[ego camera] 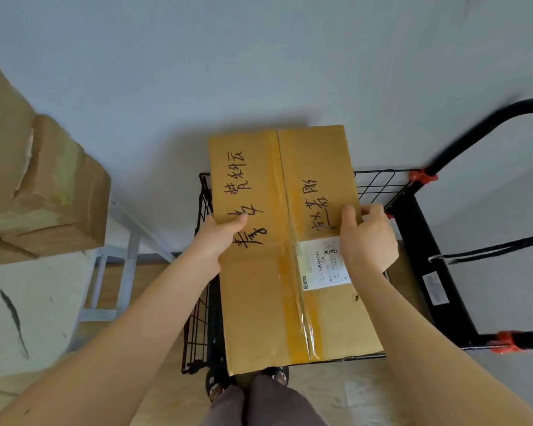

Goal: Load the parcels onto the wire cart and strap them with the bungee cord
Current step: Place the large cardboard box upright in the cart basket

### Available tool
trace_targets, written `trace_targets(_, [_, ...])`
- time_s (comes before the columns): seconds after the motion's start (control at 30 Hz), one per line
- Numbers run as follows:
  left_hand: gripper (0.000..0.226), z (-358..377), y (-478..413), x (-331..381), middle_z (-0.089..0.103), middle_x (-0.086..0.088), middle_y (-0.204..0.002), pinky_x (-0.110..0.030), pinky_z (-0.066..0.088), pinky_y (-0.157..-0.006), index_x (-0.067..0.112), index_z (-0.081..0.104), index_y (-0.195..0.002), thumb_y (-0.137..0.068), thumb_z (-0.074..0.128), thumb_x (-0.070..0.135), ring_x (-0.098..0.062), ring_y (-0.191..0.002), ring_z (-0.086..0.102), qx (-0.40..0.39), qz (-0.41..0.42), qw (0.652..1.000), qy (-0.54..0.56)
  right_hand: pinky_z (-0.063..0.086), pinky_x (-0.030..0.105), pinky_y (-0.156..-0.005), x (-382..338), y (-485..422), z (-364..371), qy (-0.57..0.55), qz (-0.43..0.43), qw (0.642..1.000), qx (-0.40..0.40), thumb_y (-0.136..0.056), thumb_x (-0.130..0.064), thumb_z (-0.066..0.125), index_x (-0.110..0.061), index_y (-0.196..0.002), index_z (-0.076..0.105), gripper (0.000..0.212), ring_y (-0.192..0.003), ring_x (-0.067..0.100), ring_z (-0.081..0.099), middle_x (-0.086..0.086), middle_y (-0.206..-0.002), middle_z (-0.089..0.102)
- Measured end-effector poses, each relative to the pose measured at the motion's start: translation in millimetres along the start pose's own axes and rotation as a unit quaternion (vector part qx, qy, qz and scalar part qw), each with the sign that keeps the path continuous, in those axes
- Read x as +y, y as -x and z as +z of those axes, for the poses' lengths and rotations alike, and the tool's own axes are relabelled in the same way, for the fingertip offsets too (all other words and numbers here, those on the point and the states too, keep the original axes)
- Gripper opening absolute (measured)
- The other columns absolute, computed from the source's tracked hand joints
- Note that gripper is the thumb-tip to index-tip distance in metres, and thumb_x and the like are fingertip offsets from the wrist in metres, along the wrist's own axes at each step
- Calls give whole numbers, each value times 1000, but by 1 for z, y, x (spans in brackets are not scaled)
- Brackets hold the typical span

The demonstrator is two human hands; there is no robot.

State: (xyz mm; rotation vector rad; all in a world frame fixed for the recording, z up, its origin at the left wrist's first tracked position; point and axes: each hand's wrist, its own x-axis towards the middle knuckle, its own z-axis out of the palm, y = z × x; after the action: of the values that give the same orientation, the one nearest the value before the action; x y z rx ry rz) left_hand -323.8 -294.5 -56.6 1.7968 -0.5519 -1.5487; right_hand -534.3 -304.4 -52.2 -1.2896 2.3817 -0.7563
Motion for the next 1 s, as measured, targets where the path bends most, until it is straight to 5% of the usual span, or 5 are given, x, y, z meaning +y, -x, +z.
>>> trace_targets(0.13, [18,-5,1,9,61,3,-92,-37,47,-81,23,55,-104,-89,62,30,-16,-83,58,-16,-7,1000,7,33,30,-65,-13,-3,-13,28,-30,999,24,-92,-37,43,-13,-107,57,32,-84,21,50,2,-103,61])
trace_targets(0.3, [45,-13,-9,4,57,-3,-123,-47,43,-99,18,52,-127,-87,65,34,-26,-114,52,10,-12,999,-36,34,29,-64,-13,6,-8,50,-32,998,-8,-92,-30,42,-14,-107,58,27,-80,19,47,2,-104,59])
trace_targets(0.7, [51,0,-87,-62,52,-8,-131,-42,37,-99,13,40,-136,-91,61,23,-28,-121,47,49,-27,994,-98,50,38,-84,51,-1,98,24,87,972,-216,-92,-34,41,-20,-139,42,50,-102,25,58,6,-122,56])
trace_targets(1.0, [53,9,-164,-131,49,-12,-134,-42,38,-98,9,35,-135,-91,59,25,-32,-123,45,123,-108,975,-151,38,30,-74,107,-17,191,37,113,944,-309,-96,-26,38,-18,-137,43,43,-89,16,46,7,-128,47])
